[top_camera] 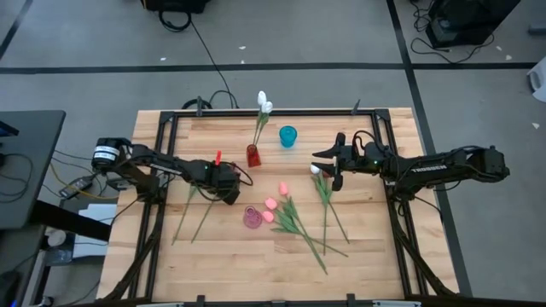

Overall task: Sort flowers into vase by color
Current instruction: Put the middle red tulip into the pink flower vase

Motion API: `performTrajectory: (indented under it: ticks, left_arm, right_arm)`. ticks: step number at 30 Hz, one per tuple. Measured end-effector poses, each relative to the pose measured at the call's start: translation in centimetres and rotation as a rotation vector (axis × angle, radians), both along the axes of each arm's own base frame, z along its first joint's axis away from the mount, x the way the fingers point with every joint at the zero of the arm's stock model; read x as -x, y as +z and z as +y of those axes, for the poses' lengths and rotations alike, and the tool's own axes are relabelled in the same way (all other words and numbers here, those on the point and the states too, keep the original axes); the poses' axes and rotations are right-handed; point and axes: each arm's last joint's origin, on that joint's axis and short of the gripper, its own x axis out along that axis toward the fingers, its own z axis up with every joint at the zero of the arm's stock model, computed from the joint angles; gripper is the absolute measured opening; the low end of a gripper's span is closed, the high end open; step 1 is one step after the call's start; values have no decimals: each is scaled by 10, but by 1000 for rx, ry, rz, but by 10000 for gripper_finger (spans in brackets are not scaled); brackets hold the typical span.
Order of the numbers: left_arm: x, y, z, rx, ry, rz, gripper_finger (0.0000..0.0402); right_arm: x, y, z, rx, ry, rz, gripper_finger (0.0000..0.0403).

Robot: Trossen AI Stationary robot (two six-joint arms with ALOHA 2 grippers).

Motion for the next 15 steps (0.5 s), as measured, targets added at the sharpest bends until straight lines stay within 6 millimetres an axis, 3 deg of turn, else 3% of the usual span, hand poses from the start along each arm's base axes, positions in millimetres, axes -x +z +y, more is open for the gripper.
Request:
performTrajectory:
  ticks: [3,7,11,15]
  left_arm:
    - [0,1,0,0,-27,-4,104]
    - [2,6,0,-7,-60,-23,19]
    - [7,28,0,-98,-78,-119,14]
    - [12,65,-3,-291,-128,-331,7]
  right_arm:
    - [0,0,0,2,0,-2,154]
    - [0,1,0,3,0,-6,154]
    - [0,0,0,-3,4,1,154]
    - [0,0,0,-2,4,1,154]
